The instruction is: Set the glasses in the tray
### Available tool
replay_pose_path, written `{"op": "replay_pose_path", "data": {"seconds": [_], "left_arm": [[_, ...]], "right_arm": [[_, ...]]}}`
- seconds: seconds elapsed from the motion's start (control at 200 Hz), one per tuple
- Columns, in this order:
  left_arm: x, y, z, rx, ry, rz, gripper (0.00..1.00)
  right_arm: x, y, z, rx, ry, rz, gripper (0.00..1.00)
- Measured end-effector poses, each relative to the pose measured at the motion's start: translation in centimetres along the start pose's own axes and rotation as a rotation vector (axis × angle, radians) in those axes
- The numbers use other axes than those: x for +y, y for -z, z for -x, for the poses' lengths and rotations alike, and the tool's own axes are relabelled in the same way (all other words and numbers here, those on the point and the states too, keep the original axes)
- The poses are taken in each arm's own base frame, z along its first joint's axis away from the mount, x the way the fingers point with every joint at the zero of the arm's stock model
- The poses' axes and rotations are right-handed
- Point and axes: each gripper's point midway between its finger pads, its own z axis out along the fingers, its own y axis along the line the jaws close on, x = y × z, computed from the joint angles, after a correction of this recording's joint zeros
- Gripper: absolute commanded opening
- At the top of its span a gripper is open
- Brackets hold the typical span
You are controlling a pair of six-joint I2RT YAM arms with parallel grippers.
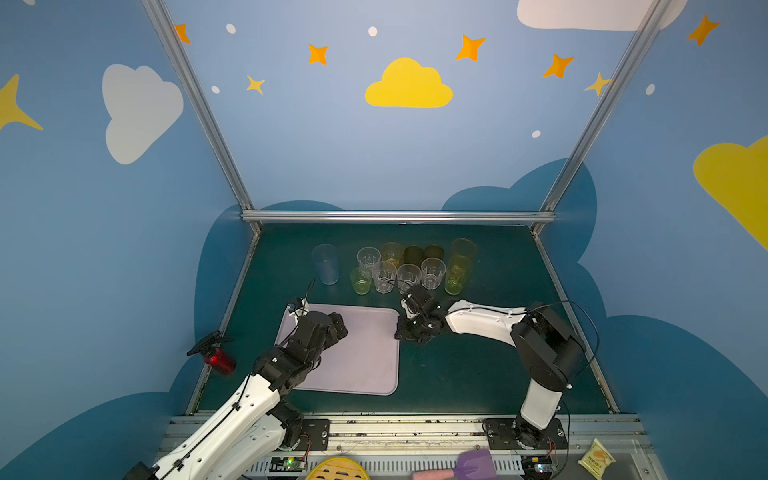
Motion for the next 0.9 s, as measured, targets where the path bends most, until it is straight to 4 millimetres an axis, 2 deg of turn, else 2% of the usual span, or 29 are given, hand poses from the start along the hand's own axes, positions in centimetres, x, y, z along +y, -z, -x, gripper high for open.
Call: {"op": "replay_pose_path", "data": {"seconds": [0.205, 0.35, 0.531, 0.901], "left_arm": [[0.5, -0.1, -0.2, 0.0, 0.003, 0.006, 1.0], [1.2, -0.6, -0.6, 0.02, -0.001, 0.043, 1.0], [1.4, -0.8, -0.8, 0.028, 0.007, 0.058, 1.0], [1.4, 0.1, -0.2, -0.011, 0.005, 0.012, 1.0]], "right_arm": [[-0.1, 0.4, 0.3, -0.017, 0.026, -0.048, 0.18], [-0.6, -0.1, 0.0, -0.003, 0.028, -0.069, 0.18], [-0.5, -1.4, -0.5, 0.018, 0.03, -0.08, 0.08], [-0.9, -1.3, -0.2, -0.001, -0.036, -0.107, 0.04]]}}
